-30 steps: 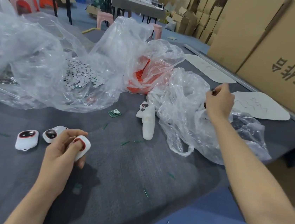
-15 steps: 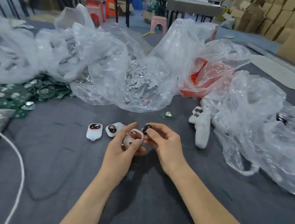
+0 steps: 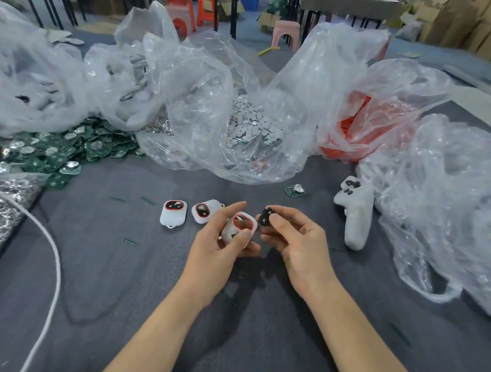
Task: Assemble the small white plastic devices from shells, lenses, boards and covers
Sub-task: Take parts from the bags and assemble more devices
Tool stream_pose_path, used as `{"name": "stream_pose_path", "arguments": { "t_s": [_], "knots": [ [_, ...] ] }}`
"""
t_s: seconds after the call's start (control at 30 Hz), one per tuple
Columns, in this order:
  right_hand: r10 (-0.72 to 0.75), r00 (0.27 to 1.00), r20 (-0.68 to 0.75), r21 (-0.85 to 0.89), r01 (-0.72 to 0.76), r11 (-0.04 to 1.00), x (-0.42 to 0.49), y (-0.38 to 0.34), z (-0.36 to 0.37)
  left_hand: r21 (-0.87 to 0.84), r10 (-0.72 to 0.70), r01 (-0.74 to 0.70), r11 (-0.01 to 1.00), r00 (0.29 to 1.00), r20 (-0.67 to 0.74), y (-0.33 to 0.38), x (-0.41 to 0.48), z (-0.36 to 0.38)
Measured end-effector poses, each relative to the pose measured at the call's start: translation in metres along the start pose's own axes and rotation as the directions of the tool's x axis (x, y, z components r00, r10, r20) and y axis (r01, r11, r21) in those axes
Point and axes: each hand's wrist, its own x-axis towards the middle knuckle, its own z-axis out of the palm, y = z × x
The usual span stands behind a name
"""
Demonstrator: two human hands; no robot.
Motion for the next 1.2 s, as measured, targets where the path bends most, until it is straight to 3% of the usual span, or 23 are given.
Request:
{"name": "stream_pose_path", "arguments": {
  "t_s": [0.17, 0.3, 0.53, 0.7, 0.87, 1.2],
  "knots": [
    [-0.025, 0.999, -0.048, -0.054, 0.022, 0.998, -0.001, -0.001, -0.001, 0.047, 0.021, -0.023, 0.999, 0.999, 0.041, 0.001, -0.002, -0.002],
    [-0.045, 0.999, 0.007, -0.177, 0.046, 0.983, -0.005, 0.000, 0.000, 0.108, 0.043, -0.052, 0.993, 0.996, 0.081, 0.004, -0.004, -0.002],
    [0.035, 0.990, 0.135, -0.161, -0.013, 0.987, -0.009, -0.005, -0.001, 0.180, 0.068, -0.076, 0.981, 0.996, 0.050, 0.003, -0.004, -0.002],
    [0.027, 0.995, 0.101, -0.231, -0.003, 0.973, -0.010, -0.005, -0.001, 0.249, 0.094, -0.108, 0.963, 0.993, 0.068, 0.000, -0.002, -0.001],
    [0.007, 0.997, 0.080, -0.255, 0.014, 0.967, -0.011, -0.006, 0.002, 0.209, 0.022, -0.030, 0.978, 0.999, 0.040, 0.000, -0.004, 0.000],
    [0.026, 0.999, 0.045, -0.178, -0.018, 0.984, -0.010, -0.005, 0.002, 0.140, 0.014, -0.021, 0.990, 0.999, 0.048, 0.003, -0.004, 0.003]
  ]
}}
